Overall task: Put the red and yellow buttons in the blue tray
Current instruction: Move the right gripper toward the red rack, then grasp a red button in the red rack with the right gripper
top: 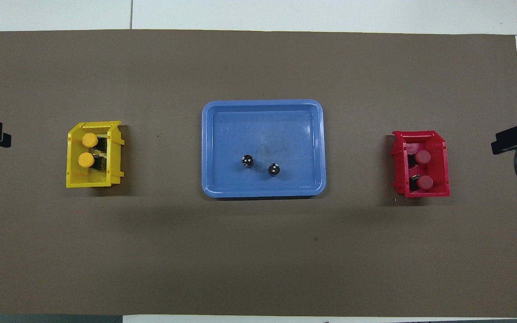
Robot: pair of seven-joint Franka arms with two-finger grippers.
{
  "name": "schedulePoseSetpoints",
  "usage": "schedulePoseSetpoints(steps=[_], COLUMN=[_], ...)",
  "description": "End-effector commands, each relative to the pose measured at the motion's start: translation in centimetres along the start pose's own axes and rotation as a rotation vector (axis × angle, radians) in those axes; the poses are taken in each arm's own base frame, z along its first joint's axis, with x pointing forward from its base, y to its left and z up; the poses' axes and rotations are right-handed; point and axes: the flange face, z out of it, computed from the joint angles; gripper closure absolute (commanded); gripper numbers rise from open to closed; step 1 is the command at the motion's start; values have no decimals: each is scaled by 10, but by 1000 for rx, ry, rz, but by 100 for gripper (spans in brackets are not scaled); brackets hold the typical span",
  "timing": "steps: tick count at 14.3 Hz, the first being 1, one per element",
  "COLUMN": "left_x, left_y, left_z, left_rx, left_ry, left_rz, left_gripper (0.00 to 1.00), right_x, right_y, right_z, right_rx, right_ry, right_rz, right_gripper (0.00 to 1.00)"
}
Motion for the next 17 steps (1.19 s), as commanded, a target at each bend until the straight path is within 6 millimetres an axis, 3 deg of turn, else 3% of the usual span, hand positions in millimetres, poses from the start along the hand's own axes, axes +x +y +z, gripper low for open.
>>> schedulePoseSetpoints(steps=[1,3,6,9,12,13,17], left_x=[-10,-10,-10,-14,-21,-21,-25], left_y=[-5,-5,-4,-5,-4,-4,-4], left_z=[-1,-1,-1,7,24,24,29], left_rx=[6,6,6,3,-6,-6,-8], left_ry=[-7,-6,-7,-20,-2,-3,-4], left_rz=[6,9,7,5,13,7,15], left_gripper=[0,0,0,0,0,0,0], right_x=[35,59,73,69,52,50,50], right_y=[-7,-8,-7,-9,-6,-6,-10], right_z=[41,72,122,147,192,200,211], right_rx=[1,6,2,5,10,9,53], right_ry=[-6,5,20,5,2,10,3], right_rz=[-7,-8,-9,-14,-10,-10,12], right_gripper=[0,0,6,20,21,25,25])
